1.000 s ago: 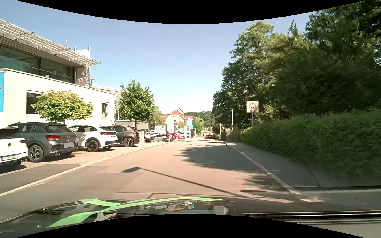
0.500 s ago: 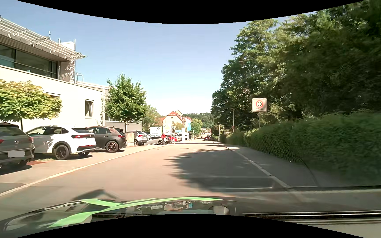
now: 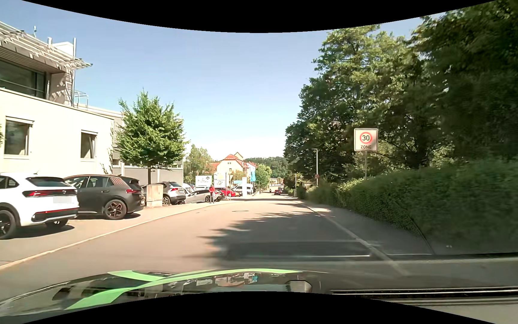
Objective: Follow the waypoints while adhering to traffic rules and regulations
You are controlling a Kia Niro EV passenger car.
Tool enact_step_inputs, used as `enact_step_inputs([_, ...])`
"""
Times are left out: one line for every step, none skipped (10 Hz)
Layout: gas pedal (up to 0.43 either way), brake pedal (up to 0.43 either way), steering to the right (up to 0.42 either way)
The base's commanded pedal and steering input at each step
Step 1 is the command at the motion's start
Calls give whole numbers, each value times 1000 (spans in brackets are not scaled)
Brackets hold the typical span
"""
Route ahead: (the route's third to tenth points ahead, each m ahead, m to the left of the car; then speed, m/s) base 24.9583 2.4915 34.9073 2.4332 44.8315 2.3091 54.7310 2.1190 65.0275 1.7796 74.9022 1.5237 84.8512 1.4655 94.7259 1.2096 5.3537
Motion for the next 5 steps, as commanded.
enact_step_inputs([150,0,6])
enact_step_inputs([150,0,5])
enact_step_inputs([150,0,5])
enact_step_inputs([150,0,5])
enact_step_inputs([150,0,4])
